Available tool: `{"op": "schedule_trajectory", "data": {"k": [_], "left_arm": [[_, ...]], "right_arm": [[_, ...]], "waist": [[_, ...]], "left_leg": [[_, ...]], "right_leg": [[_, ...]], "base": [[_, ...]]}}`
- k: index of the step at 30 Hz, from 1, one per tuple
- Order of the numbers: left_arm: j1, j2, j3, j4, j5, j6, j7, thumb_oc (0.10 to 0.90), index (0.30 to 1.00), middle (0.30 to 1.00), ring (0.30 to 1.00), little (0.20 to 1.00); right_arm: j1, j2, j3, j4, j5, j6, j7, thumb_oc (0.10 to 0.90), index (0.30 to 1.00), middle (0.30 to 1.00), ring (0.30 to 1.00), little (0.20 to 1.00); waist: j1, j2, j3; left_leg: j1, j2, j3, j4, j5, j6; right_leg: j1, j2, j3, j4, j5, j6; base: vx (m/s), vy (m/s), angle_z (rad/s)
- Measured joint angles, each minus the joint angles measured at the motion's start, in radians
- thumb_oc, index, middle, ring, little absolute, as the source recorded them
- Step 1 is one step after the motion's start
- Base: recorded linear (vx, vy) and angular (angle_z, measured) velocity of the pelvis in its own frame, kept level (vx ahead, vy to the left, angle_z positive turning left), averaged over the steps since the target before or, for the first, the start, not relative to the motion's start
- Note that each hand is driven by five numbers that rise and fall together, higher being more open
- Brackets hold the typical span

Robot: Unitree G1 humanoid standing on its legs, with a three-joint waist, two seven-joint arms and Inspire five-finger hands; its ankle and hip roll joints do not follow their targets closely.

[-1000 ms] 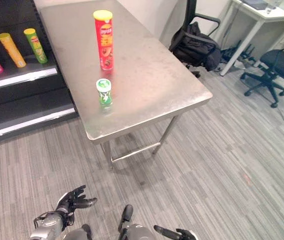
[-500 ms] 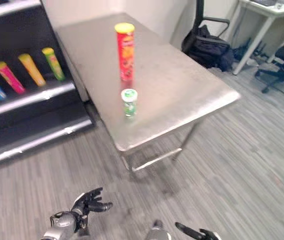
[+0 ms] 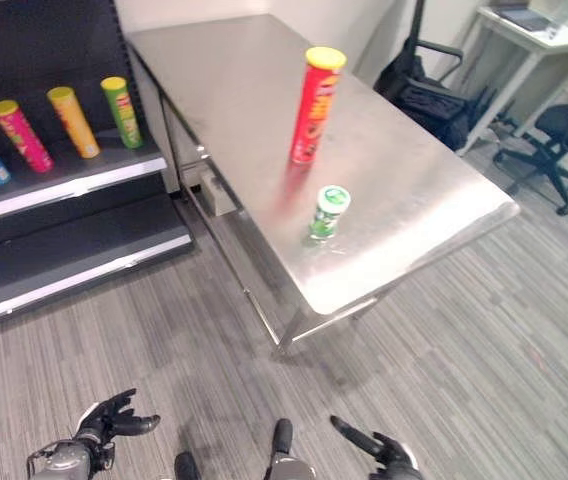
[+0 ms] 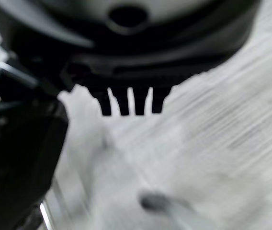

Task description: Put the goods on the table back onto the shelves and tidy them up.

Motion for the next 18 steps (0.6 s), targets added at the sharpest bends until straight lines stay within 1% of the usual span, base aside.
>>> {"op": "schedule_trajectory", "data": {"k": [1,2,4,5,6,7,8,9,10,11,13,14,15,16,18], "left_arm": [[0.010,-0.047,0.009,-0.012,0.002,0.000,-0.001,0.800,0.900,0.900,0.900,0.900],[0.015,-0.079,0.022,-0.012,0.012,0.000,-0.002,0.800,0.900,0.900,0.900,0.900],[0.014,-0.104,0.037,-0.014,0.036,-0.007,-0.002,0.800,0.900,0.900,0.900,0.900],[0.005,-0.104,0.036,-0.012,0.038,-0.008,-0.001,0.800,0.900,0.900,0.900,0.900],[-0.001,-0.104,0.040,-0.011,0.038,-0.010,-0.002,0.800,0.900,0.900,0.900,0.900],[-0.007,-0.105,0.039,-0.002,0.038,-0.016,-0.004,0.800,0.900,0.900,0.900,0.900],[-0.006,-0.104,0.039,-0.002,0.038,-0.016,-0.005,0.800,0.900,0.900,0.900,0.900],[-0.003,-0.104,0.040,-0.002,0.038,-0.017,-0.005,0.800,0.900,0.900,0.900,0.900],[0.000,-0.104,0.040,-0.001,0.038,-0.017,-0.005,0.800,0.900,0.900,0.900,0.900],[0.005,-0.103,0.040,0.000,0.039,-0.017,-0.012,0.800,0.900,0.900,0.900,0.900],[0.024,-0.097,0.040,0.017,0.048,-0.019,-0.025,0.800,0.900,0.900,0.900,0.900],[0.028,-0.090,0.040,0.057,0.060,-0.020,-0.027,0.800,0.900,0.900,0.900,0.900],[0.035,-0.085,0.040,0.074,0.067,-0.019,-0.027,0.800,0.900,0.900,0.900,0.900],[0.065,-0.075,0.044,0.081,0.077,-0.019,-0.028,0.800,0.900,0.900,0.900,0.900],[0.072,-0.073,0.068,0.114,0.077,-0.021,-0.040,0.800,0.900,0.900,0.900,0.900]], "right_arm": [[0.101,-0.074,-0.144,-0.186,0.000,0.005,-0.023,0.800,0.900,0.900,0.900,0.900],[0.130,-0.171,-0.199,-0.287,-0.003,0.008,-0.057,0.800,0.900,0.900,0.900,0.900],[0.173,-0.265,-0.252,-0.462,-0.035,0.014,-0.106,0.800,0.900,0.900,0.900,0.900],[0.177,-0.287,-0.269,-0.516,-0.053,-0.019,-0.131,0.800,0.900,0.900,0.900,0.900],[0.159,-0.305,-0.282,-0.552,-0.064,-0.028,-0.144,0.800,0.900,0.900,0.900,0.900],[0.155,-0.352,-0.280,-0.673,-0.092,-0.029,-0.142,0.800,0.900,0.900,0.900,0.900],[0.145,-0.376,-0.275,-0.729,-0.110,-0.044,-0.141,0.800,0.900,0.900,0.900,0.900],[0.113,-0.401,-0.263,-0.788,-0.123,-0.058,-0.127,0.800,0.900,0.900,0.900,0.900],[0.082,-0.407,-0.254,-0.831,-0.127,-0.082,-0.114,0.800,0.900,0.900,0.900,0.900],[0.036,-0.436,-0.209,-0.848,-0.126,-0.116,-0.083,0.800,0.900,0.900,0.900,0.900],[-0.007,-0.444,-0.163,-0.851,-0.114,-0.119,-0.040,0.800,0.900,0.900,0.900,0.900],[-0.036,-0.443,-0.106,-0.849,-0.086,-0.126,-0.004,0.800,0.900,0.900,0.900,0.900],[-0.038,-0.442,-0.082,-0.849,-0.075,-0.127,0.016,0.800,0.900,0.900,0.900,0.900],[-0.041,-0.442,-0.043,-0.849,-0.060,-0.127,0.047,0.800,0.900,0.900,0.900,0.900],[-0.042,-0.441,-0.012,-0.843,-0.051,-0.127,0.067,0.800,0.900,0.900,0.900,0.900]], "waist": [[-0.025,0.031,0.000],[-0.052,0.052,-0.008],[-0.075,0.069,-0.014],[-0.082,0.068,-0.014],[-0.086,0.064,-0.013],[-0.090,0.062,-0.012],[-0.090,0.062,-0.012],[-0.088,0.061,-0.012],[-0.079,0.062,-0.012],[-0.045,0.062,-0.013],[-0.023,0.062,-0.013],[0.004,0.062,-0.014],[0.018,0.062,-0.014],[0.027,0.062,-0.014],[0.039,0.061,-0.014]], "left_leg": [[0.016,0.019,0.003,0.000,-0.002,-0.004],[0.032,0.031,0.008,-0.001,-0.009,-0.013],[0.031,0.036,0.010,-0.004,-0.012,-0.017],[0.031,0.038,0.010,-0.004,-0.012,-0.017],[0.031,0.041,0.010,-0.003,-0.012,-0.018],[0.031,0.042,0.011,-0.004,-0.013,-0.016],[0.031,0.042,0.011,-0.004,-0.013,-0.016],[0.031,0.042,0.010,-0.002,-0.013,-0.016],[0.031,0.042,0.009,-0.001,-0.013,-0.016],[0.031,0.042,0.007,0.000,-0.012,-0.016],[0.030,0.041,0.001,0.000,-0.007,-0.023],[0.028,0.041,-0.005,0.000,-0.004,-0.025],[0.027,0.041,-0.010,0.001,-0.004,-0.025],[0.025,0.040,-0.022,0.001,-0.004,-0.025],[0.028,0.039,-0.027,0.001,-0.004,-0.025]], "right_leg": [[0.016,0.020,0.000,0.000,-0.010,-0.007],[0.028,0.032,0.002,0.000,-0.015,-0.012],[0.031,0.038,0.006,0.000,-0.019,-0.016],[0.030,0.040,0.009,0.000,-0.018,-0.018],[0.030,0.043,0.009,0.000,-0.018,-0.018],[0.029,0.044,0.012,0.000,-0.018,-0.018],[0.030,0.044,0.012,0.000,-0.018,-0.018],[0.030,0.044,0.012,0.000,-0.017,-0.019],[0.029,0.043,0.010,0.000,-0.016,-0.020],[0.027,0.042,0.009,0.000,-0.014,-0.022],[0.028,0.041,0.002,0.001,-0.014,-0.023],[0.029,0.041,0.000,0.002,-0.010,-0.028],[0.030,0.041,-0.004,0.007,-0.008,-0.032],[0.035,0.037,-0.018,0.007,-0.008,-0.032],[0.043,0.034,-0.029,0.007,-0.010,-0.030]], "base": [[0.13,-0.013,-0.26],[0.09,-0.007,-0.16],[0.06,-0.005,-0.13],[0.06,-0.007,-0.06],[0.02,-0.007,-0.05],[0.00,0.000,0.00],[0.00,0.000,0.00],[0.01,-0.007,0.06],[0.03,-0.020,0.07],[0.02,-0.022,0.08],[0.02,-0.028,0.10],[0.01,-0.025,0.14],[0.02,-0.035,0.23],[0.02,-0.022,0.21],[0.02,-0.017,0.15]]}}
